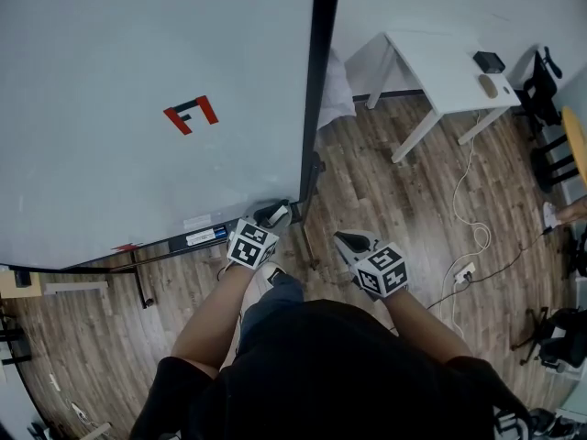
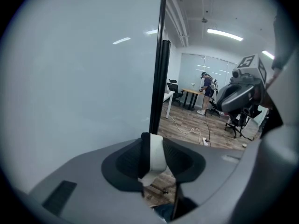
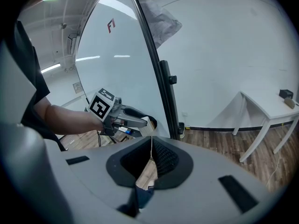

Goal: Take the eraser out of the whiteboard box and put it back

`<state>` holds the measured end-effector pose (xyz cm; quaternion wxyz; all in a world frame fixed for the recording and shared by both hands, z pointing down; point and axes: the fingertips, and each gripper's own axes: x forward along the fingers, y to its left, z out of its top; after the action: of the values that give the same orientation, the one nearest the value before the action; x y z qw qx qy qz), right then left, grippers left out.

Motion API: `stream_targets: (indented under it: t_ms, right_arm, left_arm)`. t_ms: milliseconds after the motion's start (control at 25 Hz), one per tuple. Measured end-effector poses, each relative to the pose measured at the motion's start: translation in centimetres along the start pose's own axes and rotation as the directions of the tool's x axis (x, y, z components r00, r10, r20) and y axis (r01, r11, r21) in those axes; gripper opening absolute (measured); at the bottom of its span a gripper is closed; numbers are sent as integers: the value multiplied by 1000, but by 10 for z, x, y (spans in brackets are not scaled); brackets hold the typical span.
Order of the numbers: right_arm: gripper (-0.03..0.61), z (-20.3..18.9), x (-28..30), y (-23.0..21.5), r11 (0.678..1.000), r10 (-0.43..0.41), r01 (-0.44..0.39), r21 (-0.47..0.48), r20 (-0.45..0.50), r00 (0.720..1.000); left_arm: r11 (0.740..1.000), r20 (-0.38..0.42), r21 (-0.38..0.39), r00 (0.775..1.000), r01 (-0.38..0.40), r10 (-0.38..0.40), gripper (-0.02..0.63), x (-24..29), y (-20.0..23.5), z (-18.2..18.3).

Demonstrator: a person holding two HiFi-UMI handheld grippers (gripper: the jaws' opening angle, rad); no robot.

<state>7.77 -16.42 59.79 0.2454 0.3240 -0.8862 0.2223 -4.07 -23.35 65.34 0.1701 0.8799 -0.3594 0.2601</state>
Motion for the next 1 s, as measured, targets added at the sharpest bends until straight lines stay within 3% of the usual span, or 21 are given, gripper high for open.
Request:
stream_targets:
  t_ms: [1000]
  right_arm:
    - [0, -9, -23, 21, 1000, 20, -19, -17, 35, 999]
  left_arm:
    - [997, 126, 25, 989, -75, 71, 144, -48, -19, 34]
